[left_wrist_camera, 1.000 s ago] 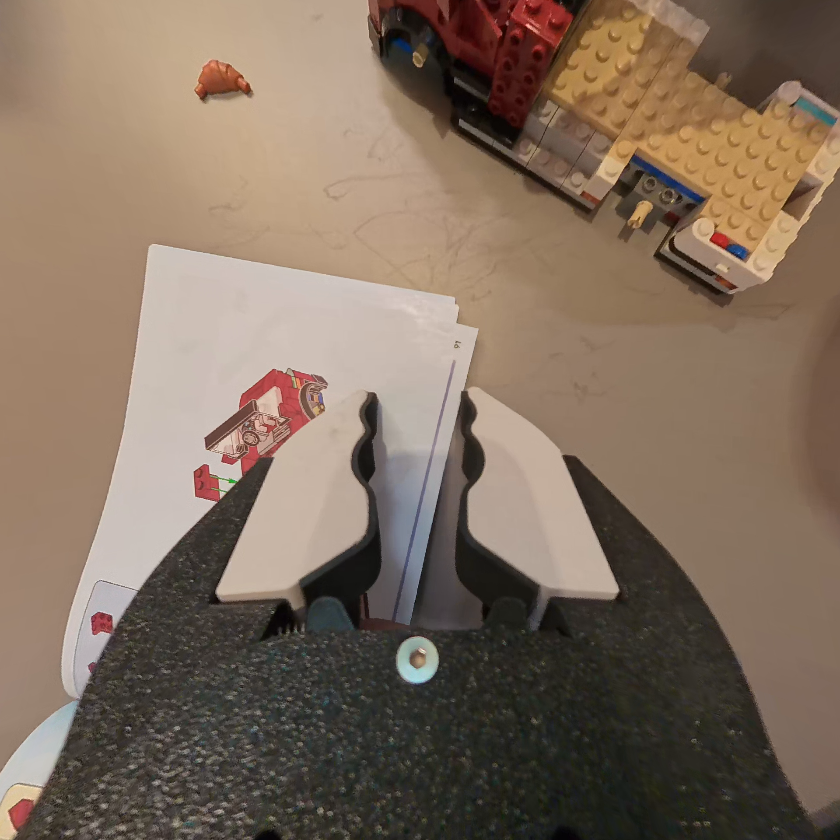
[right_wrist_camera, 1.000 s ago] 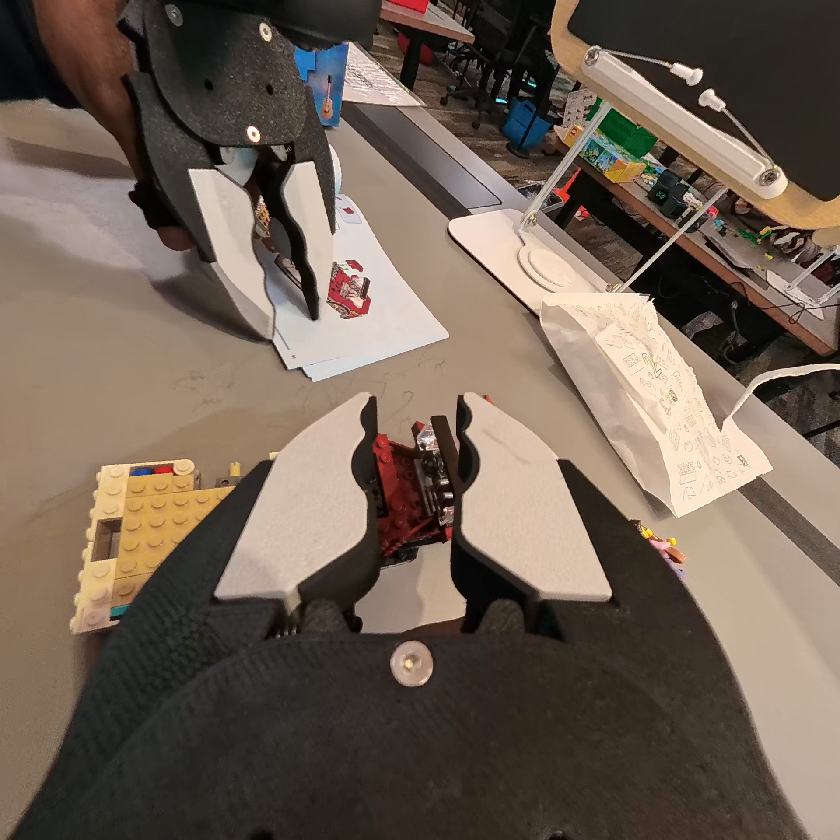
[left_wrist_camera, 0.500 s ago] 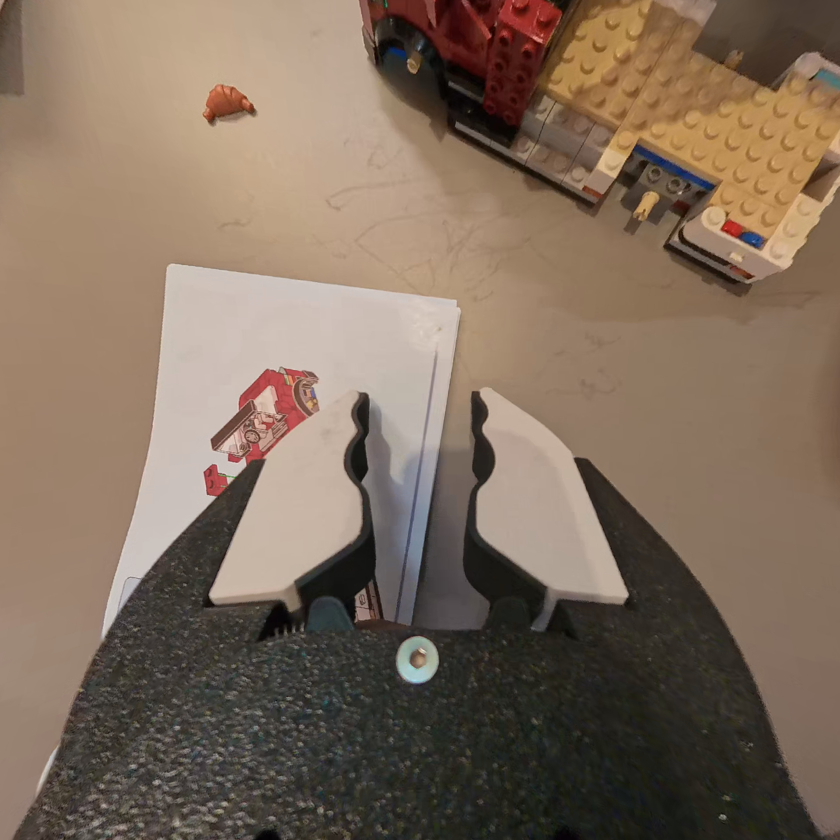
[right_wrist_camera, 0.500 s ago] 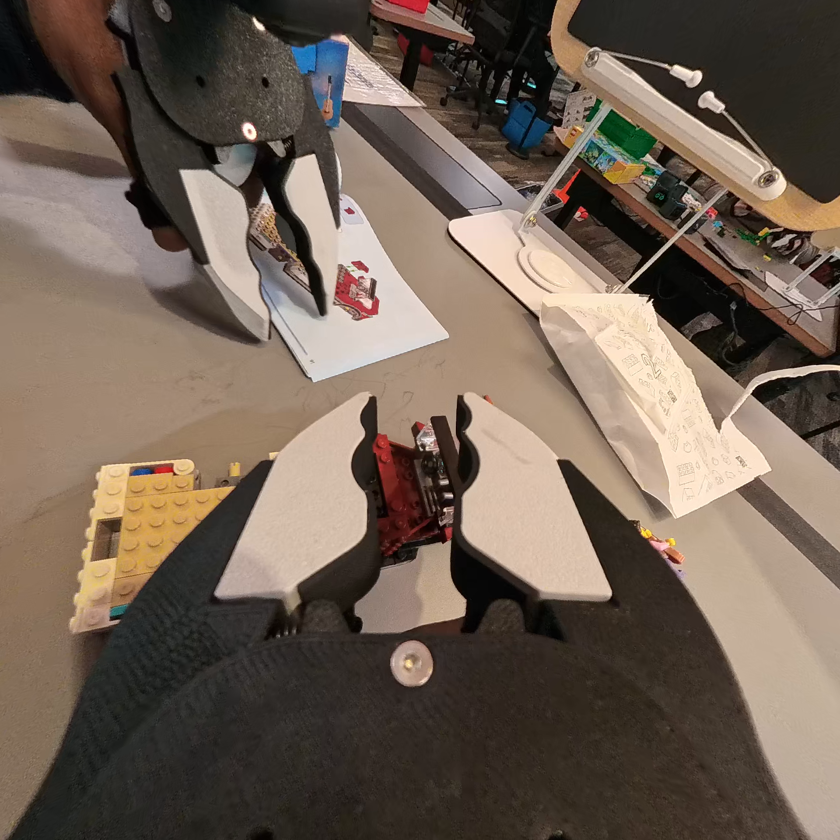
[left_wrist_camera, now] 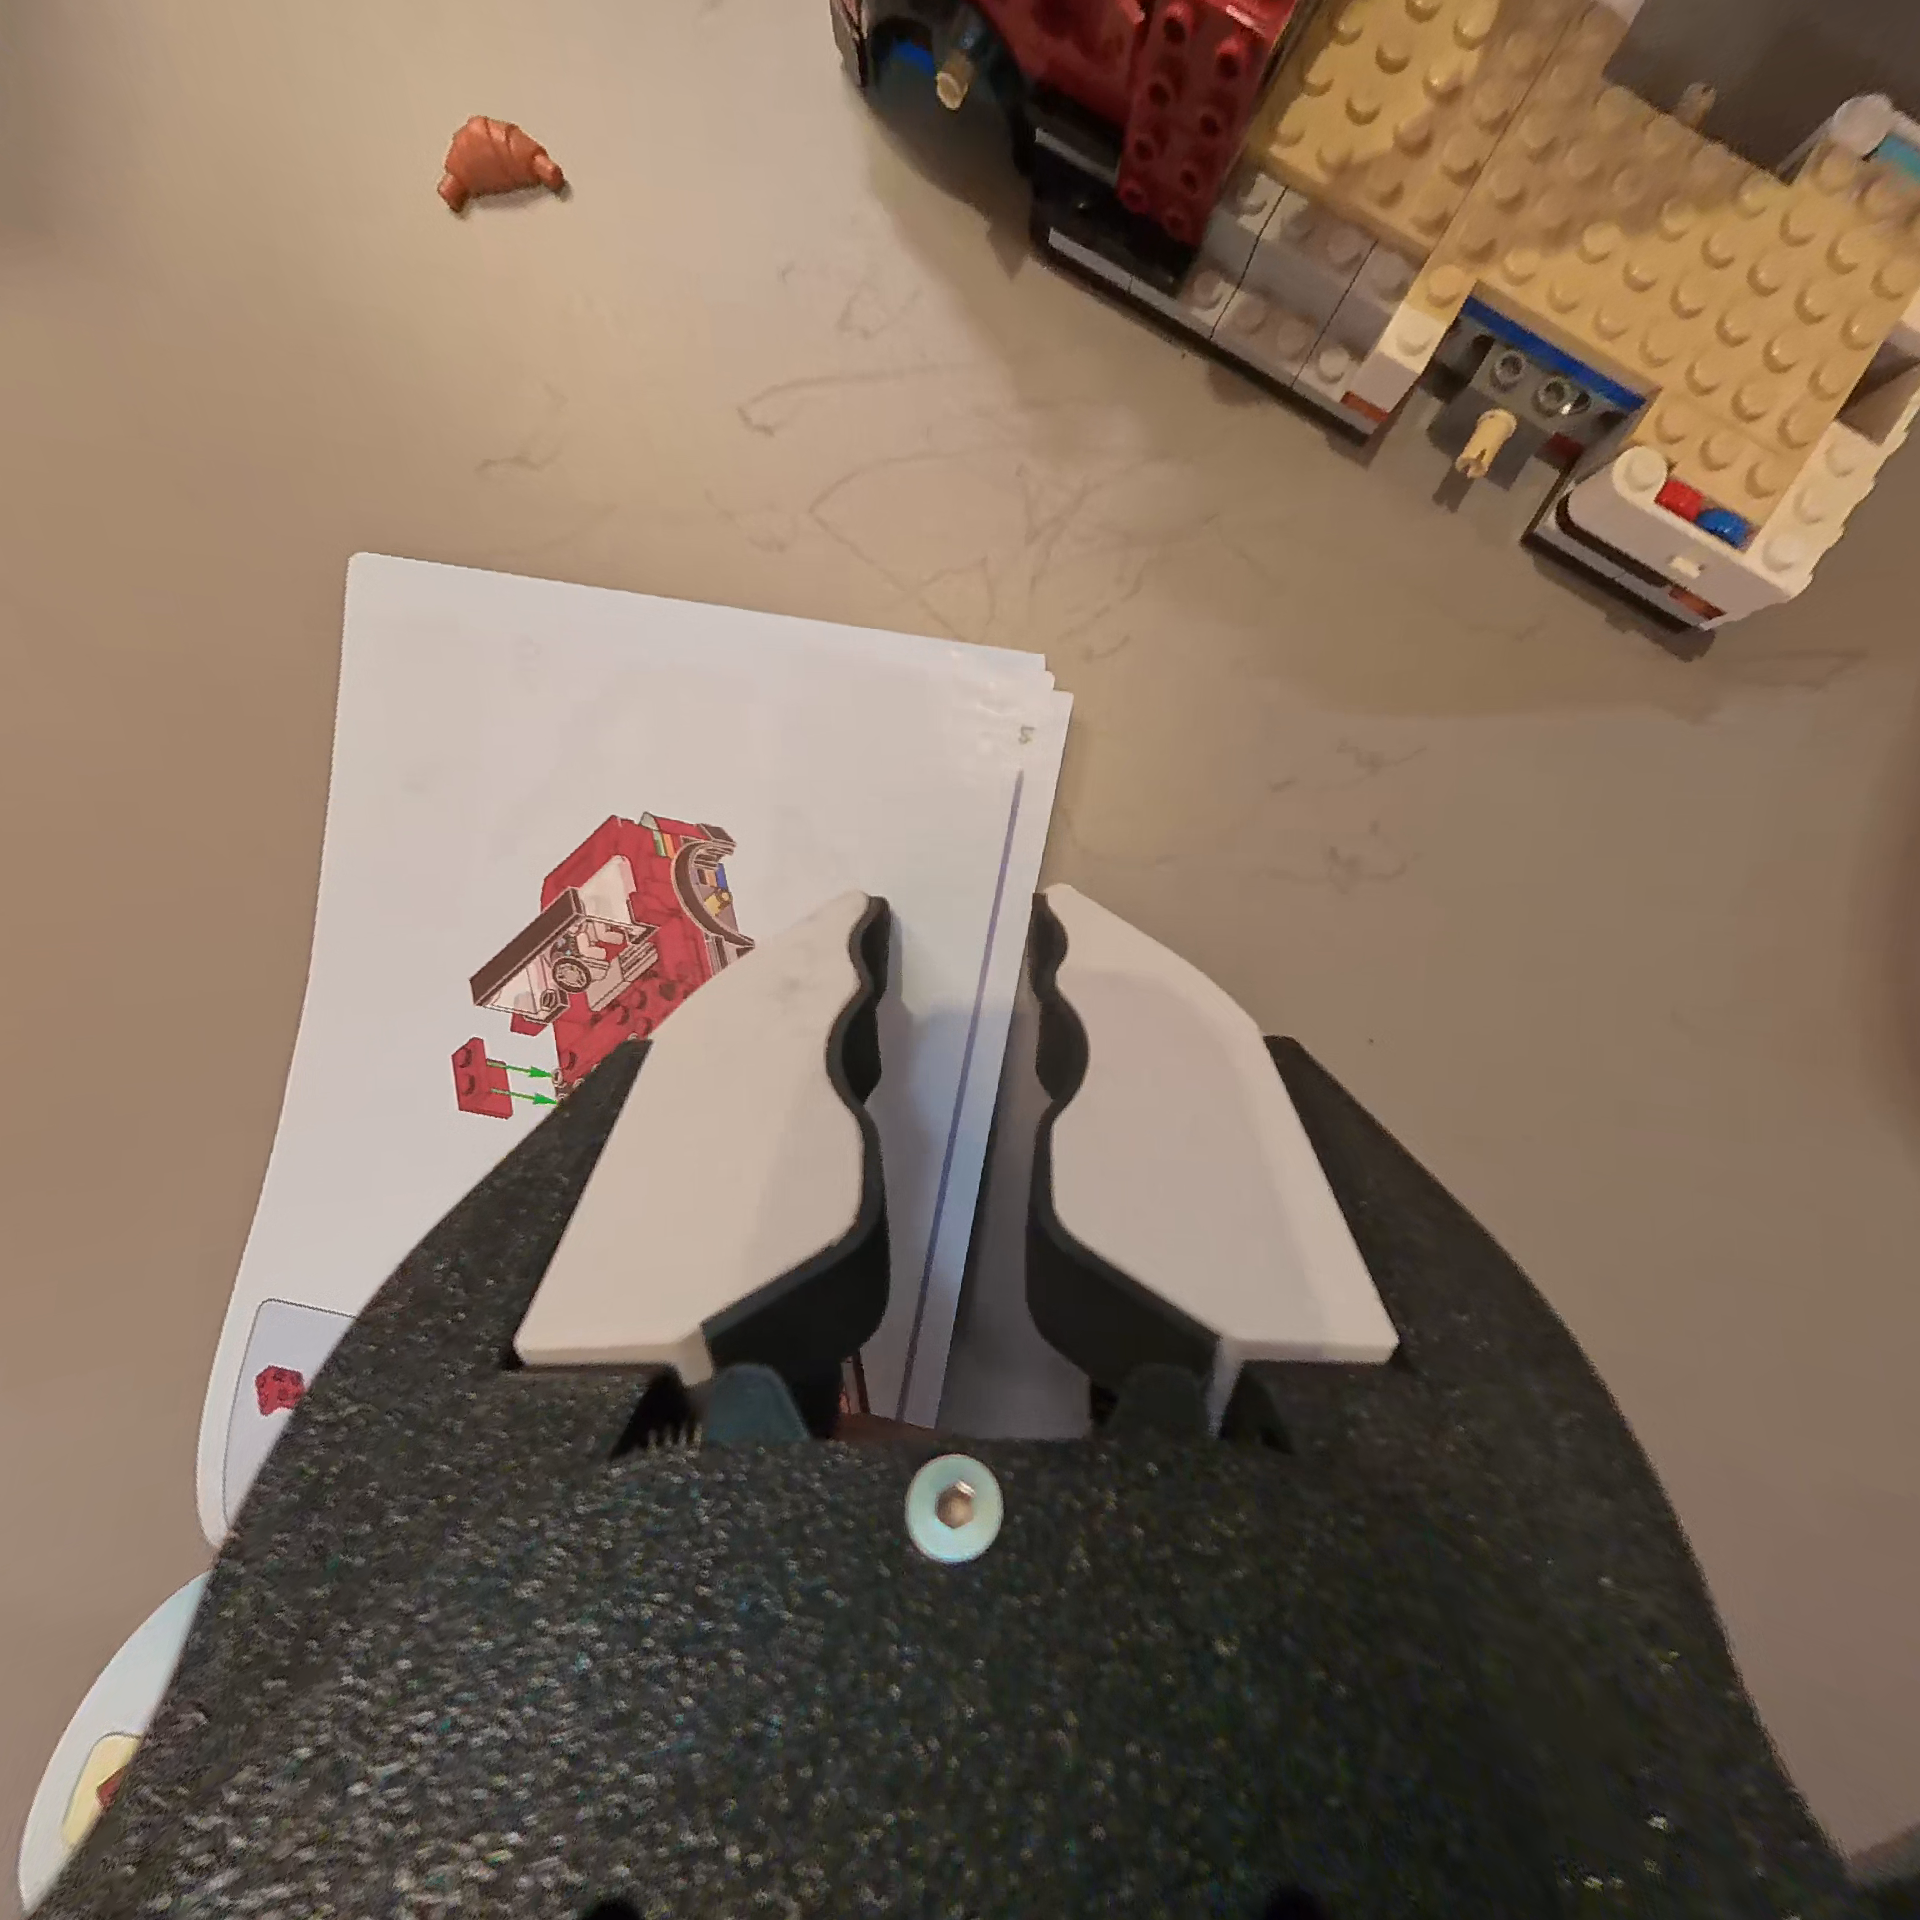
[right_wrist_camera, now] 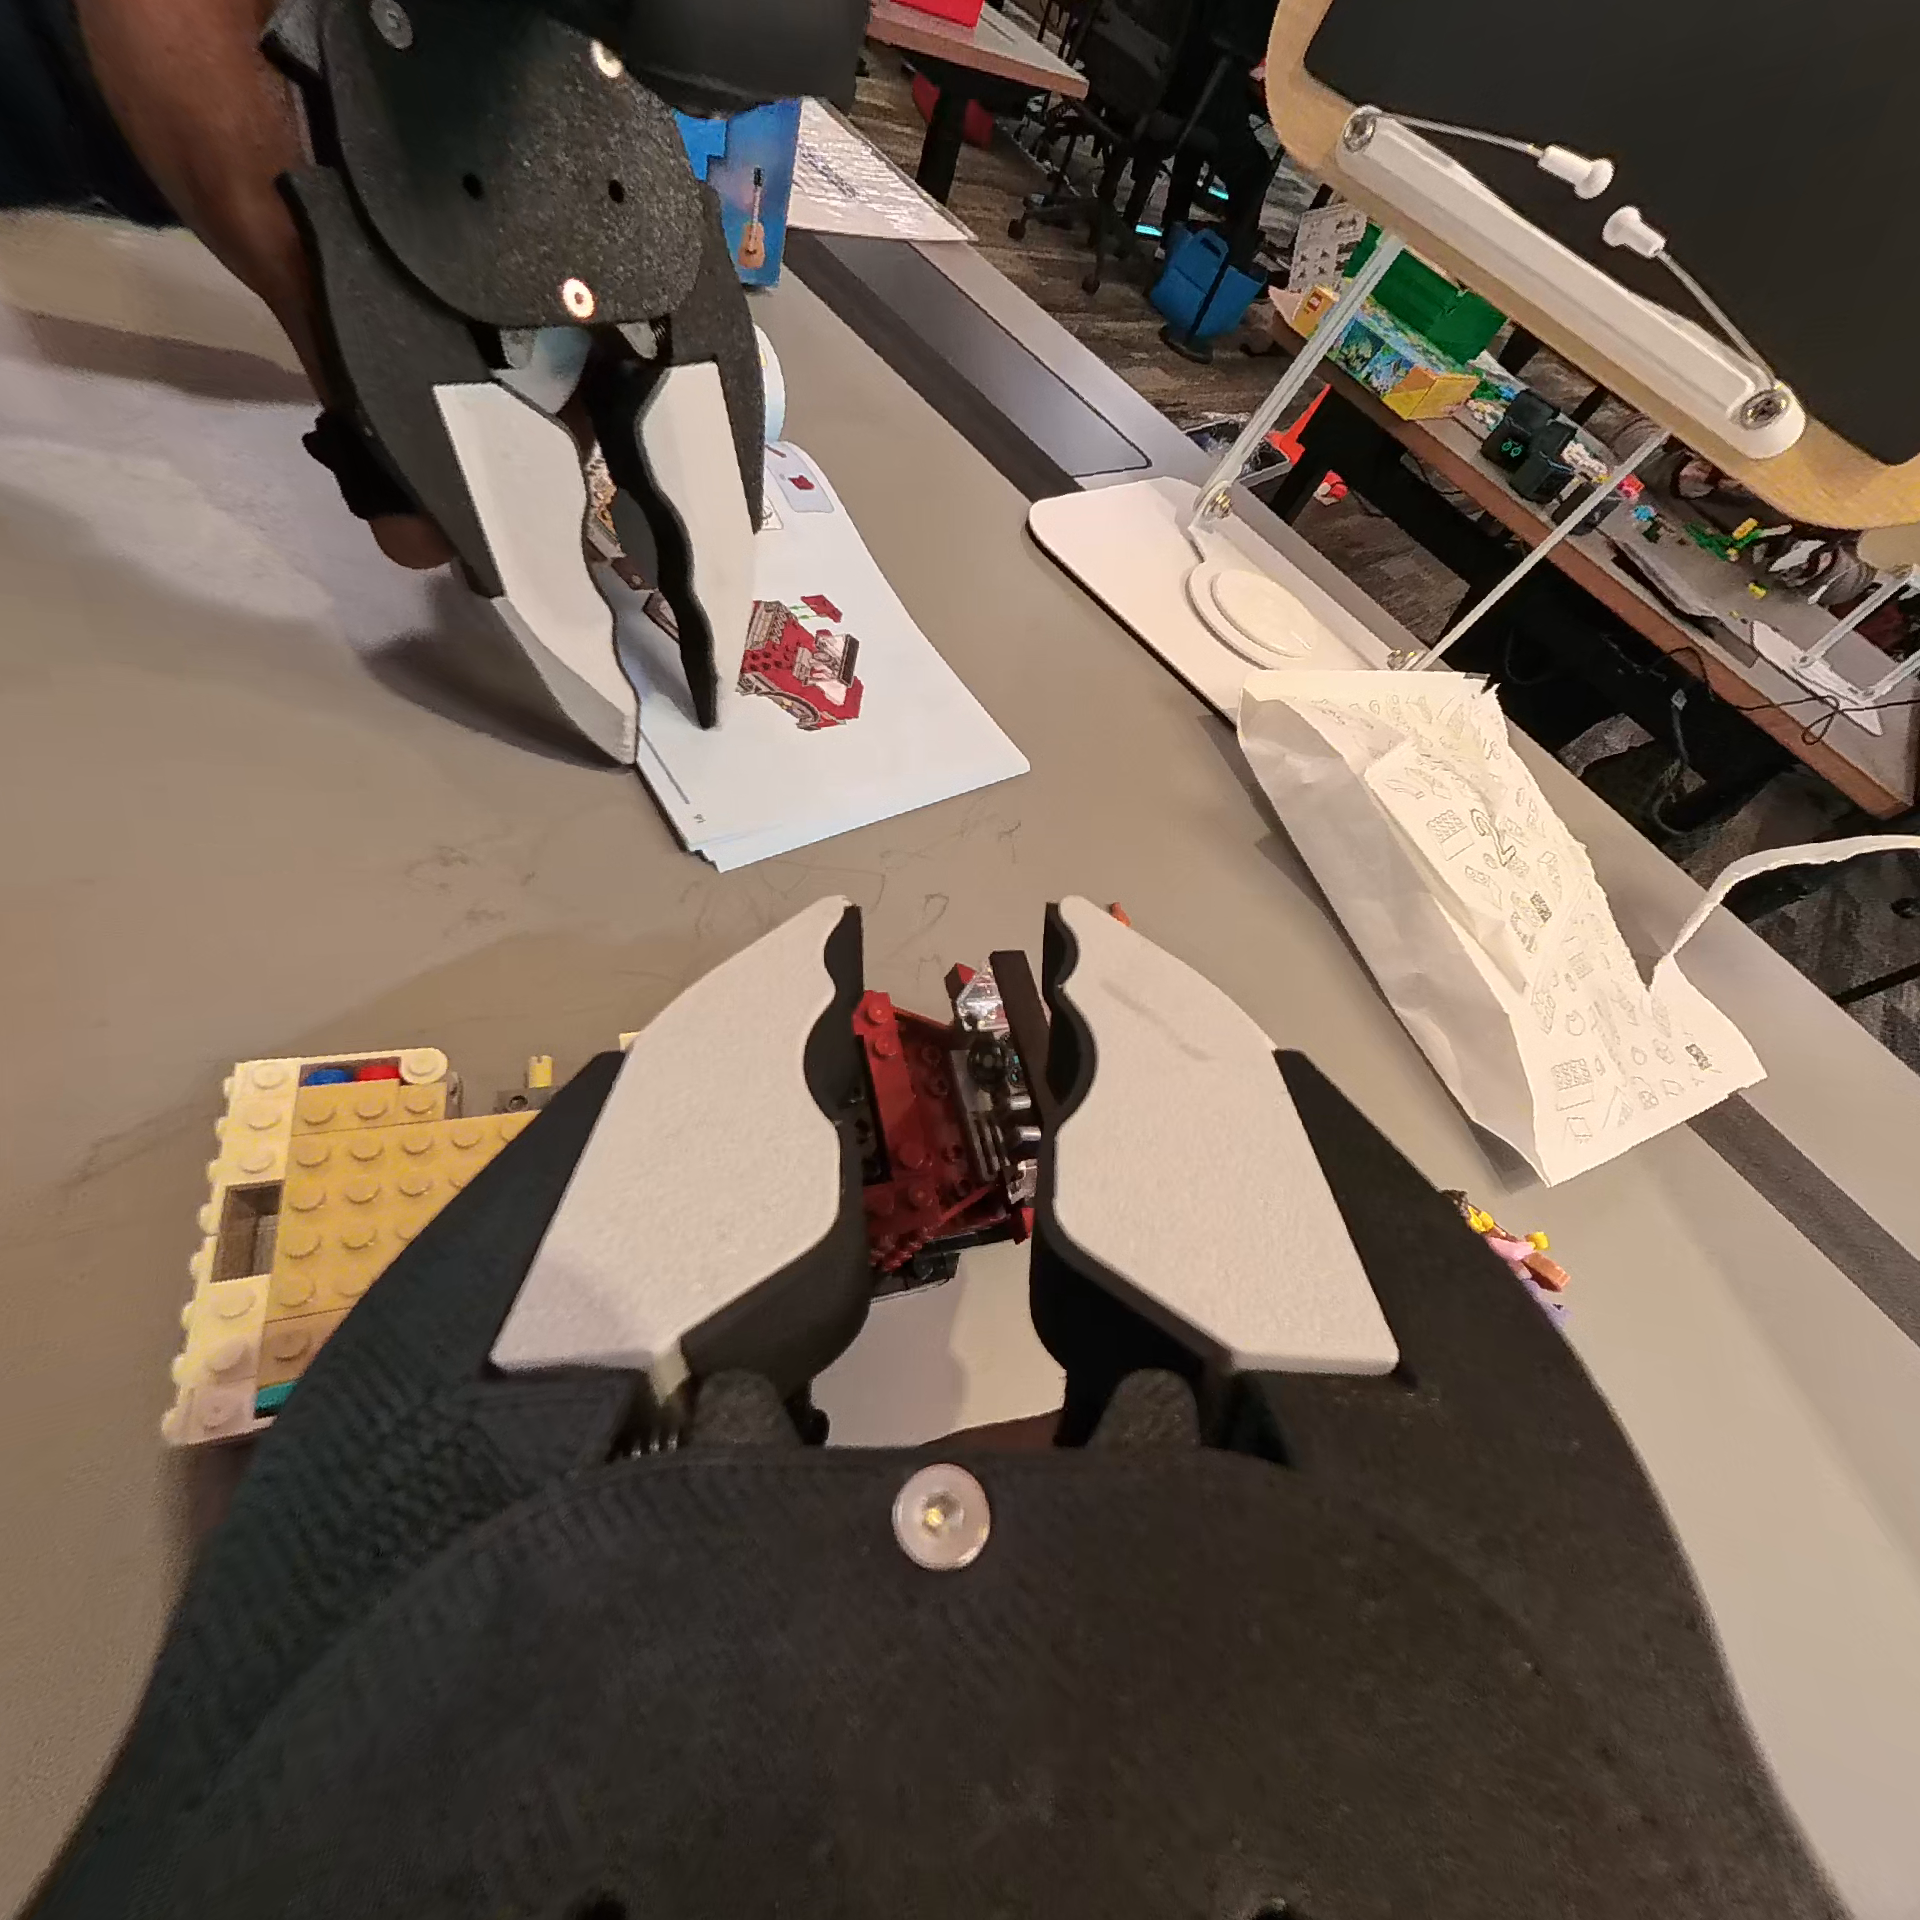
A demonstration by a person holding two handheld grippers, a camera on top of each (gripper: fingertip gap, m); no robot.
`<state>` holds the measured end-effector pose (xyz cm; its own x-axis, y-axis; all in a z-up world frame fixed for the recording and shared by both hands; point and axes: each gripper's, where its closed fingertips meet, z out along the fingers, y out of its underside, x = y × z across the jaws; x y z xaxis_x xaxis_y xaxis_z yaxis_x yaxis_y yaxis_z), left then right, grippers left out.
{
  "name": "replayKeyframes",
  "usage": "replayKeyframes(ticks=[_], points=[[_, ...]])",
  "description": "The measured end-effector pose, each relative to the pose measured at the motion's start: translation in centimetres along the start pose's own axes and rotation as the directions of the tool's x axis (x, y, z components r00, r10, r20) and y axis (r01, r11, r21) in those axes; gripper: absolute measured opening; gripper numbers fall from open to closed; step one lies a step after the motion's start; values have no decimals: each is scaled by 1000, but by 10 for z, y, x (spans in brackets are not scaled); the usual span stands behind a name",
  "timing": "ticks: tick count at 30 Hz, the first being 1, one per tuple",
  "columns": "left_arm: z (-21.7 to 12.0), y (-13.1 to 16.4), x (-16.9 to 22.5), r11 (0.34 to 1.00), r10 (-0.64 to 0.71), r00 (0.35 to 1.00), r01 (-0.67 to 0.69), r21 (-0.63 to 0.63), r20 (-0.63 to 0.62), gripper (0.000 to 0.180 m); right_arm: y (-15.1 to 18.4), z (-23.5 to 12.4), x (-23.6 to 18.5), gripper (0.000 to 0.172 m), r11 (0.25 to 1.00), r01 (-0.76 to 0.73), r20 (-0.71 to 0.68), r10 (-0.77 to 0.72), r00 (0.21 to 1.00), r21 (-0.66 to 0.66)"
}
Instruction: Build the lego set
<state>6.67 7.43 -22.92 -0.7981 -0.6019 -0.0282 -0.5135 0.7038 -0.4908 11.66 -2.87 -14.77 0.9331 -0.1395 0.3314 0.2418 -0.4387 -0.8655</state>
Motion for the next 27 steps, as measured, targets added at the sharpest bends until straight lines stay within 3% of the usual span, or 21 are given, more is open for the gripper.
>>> replayKeyframes(ticks=[27], points=[[-7,-4,1,995,-72,996,75,60,-59,5,0,1,-2,33,1000,2,4,-2,1000,-1]])
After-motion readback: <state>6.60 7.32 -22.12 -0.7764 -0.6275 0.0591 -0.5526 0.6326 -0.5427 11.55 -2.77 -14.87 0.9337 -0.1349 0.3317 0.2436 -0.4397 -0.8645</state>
